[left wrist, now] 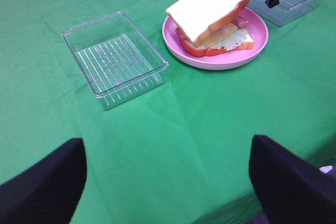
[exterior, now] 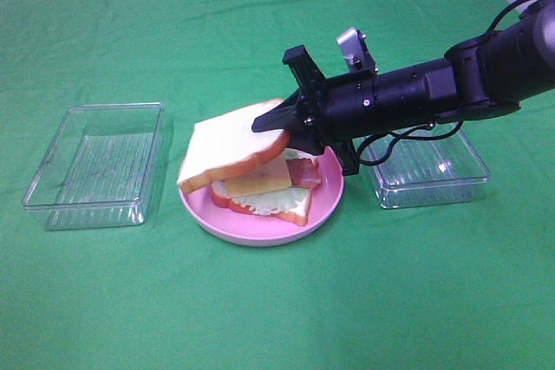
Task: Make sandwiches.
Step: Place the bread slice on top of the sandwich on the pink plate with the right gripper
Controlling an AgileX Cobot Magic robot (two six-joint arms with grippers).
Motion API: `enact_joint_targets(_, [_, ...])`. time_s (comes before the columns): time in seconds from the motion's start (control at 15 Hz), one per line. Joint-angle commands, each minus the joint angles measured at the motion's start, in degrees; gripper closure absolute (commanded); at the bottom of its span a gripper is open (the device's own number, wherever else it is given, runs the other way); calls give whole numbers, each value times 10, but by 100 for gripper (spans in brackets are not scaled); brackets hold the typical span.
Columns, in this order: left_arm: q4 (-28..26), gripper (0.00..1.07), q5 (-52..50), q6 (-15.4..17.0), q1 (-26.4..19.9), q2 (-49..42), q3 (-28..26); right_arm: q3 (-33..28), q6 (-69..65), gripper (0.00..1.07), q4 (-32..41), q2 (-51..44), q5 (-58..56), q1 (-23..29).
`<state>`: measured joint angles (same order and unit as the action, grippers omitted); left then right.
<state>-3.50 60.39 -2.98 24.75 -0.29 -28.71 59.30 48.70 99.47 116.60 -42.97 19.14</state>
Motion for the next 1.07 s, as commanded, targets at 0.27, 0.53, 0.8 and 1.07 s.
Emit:
enact_joint_targets(0.27, [1,26,-5,3,3,-13,1,4,5,107,37,1,-6,0])
enact_joint_targets(0.53, [1,26,-5,3,3,-13,1,4,6,107,37,2,5,0])
enact_joint_targets(0.8, [1,26,-5,3,3,-13,1,4,3,107,37,2,-2,0])
enact_joint_targets(1.07, [1,26,-5,3,3,-13,1,4,-22,107,37,2,7,0])
